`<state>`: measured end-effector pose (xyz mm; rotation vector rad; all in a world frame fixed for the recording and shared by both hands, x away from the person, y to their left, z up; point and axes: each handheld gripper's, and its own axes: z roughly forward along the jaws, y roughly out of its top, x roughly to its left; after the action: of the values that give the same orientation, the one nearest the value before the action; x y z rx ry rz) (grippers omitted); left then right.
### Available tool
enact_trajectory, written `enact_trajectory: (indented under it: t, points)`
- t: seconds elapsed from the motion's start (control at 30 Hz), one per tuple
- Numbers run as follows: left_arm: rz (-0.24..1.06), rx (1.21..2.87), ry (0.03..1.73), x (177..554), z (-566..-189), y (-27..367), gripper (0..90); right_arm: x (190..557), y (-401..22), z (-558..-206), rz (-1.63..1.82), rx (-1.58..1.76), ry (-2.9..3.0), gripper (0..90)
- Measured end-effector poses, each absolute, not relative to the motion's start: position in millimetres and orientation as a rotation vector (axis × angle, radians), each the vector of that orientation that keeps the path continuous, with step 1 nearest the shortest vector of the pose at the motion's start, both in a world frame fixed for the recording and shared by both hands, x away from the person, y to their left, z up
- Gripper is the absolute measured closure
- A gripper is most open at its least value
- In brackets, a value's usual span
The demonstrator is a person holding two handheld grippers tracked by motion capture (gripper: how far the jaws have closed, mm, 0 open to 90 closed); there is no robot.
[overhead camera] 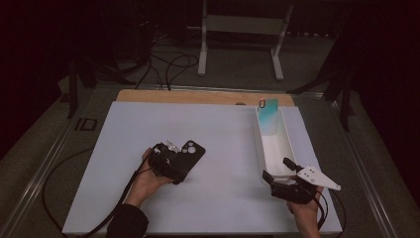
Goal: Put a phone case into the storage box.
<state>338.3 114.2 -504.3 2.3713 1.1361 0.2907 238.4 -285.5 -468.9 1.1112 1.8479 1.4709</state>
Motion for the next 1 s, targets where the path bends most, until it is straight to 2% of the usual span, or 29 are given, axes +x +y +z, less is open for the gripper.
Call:
enact_trajectory:
  t: [0.27, 0.47, 0.63, 1.0]
  points:
    - [0.282, 2.409, 1.14, 341.6, -514.8, 109.0, 1.5, 238.5, -285.0, -469.3, 1.47, 1.111, 1.853, 8.9]
    - [0.273, 2.432, 1.146, 342.8, -513.2, 107.6, 4.4, 238.2, -283.8, -468.9, 1.469, 1.111, 1.854, 8.8]
    - [0.257, 2.462, 1.139, 342.8, -509.9, 104.7, 11.5, 238.1, -282.1, -468.1, 1.469, 1.104, 1.867, 9.1]
    - [0.246, 2.447, 1.156, 343.4, -508.8, 105.8, 14.1, 239.5, -281.9, -465.9, 1.457, 1.118, 1.894, 9.2]
